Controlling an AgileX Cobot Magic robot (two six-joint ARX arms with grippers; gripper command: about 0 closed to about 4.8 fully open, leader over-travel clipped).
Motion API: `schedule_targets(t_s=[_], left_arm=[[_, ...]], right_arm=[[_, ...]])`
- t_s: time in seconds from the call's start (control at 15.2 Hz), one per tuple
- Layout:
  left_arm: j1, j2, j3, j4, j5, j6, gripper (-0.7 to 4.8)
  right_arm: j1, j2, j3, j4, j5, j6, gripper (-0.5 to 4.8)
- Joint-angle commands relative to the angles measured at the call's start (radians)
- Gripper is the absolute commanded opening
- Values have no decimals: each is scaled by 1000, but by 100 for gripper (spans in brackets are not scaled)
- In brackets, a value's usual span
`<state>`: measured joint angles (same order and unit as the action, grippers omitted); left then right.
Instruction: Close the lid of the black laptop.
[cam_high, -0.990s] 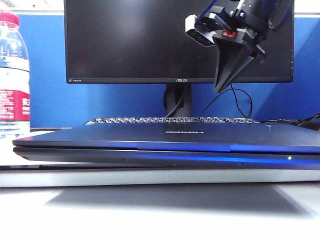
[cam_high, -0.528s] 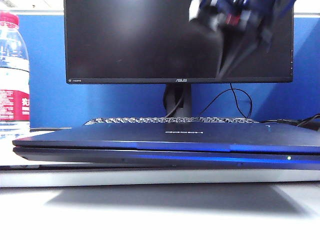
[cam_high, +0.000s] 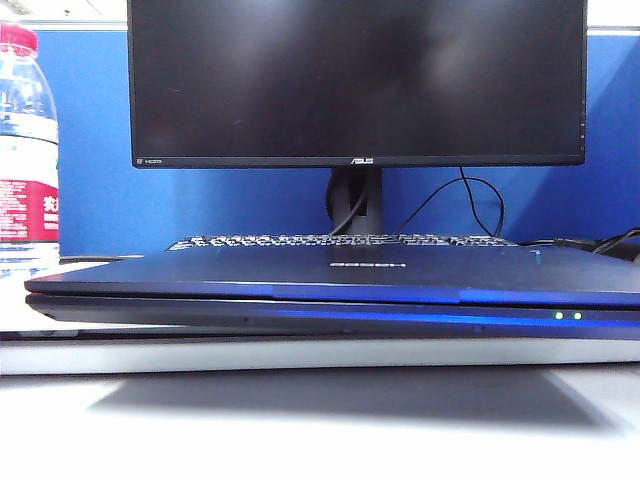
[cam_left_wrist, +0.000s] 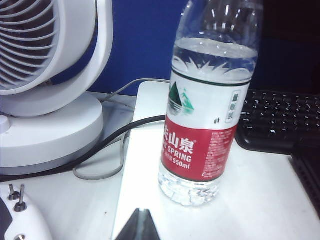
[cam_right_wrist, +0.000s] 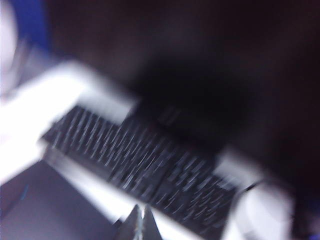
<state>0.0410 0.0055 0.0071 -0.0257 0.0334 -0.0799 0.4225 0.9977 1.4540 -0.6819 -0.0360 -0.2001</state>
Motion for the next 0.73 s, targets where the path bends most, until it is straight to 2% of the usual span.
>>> schedule_targets(t_s=[0.07,0.26,0.4,0.59,0.73], left_arm=[[0,-2,0,11,-4,0,-3],[0,-2,0,11,-4,0,-3],[0,-2,0,11,-4,0,-3],[0,-2,0,11,-4,0,-3],[0,-2,0,9,-4,0,-3]], right_arm=[[0,-192,5,-64,113,47,-6],[-8,-352,5,-188,114,52,-6],[-35,-451,5,-275,151,95,-6],[-88,-549,-27,-332,154,103,-6],[-144,-636,-116,-331,147,118,-6]])
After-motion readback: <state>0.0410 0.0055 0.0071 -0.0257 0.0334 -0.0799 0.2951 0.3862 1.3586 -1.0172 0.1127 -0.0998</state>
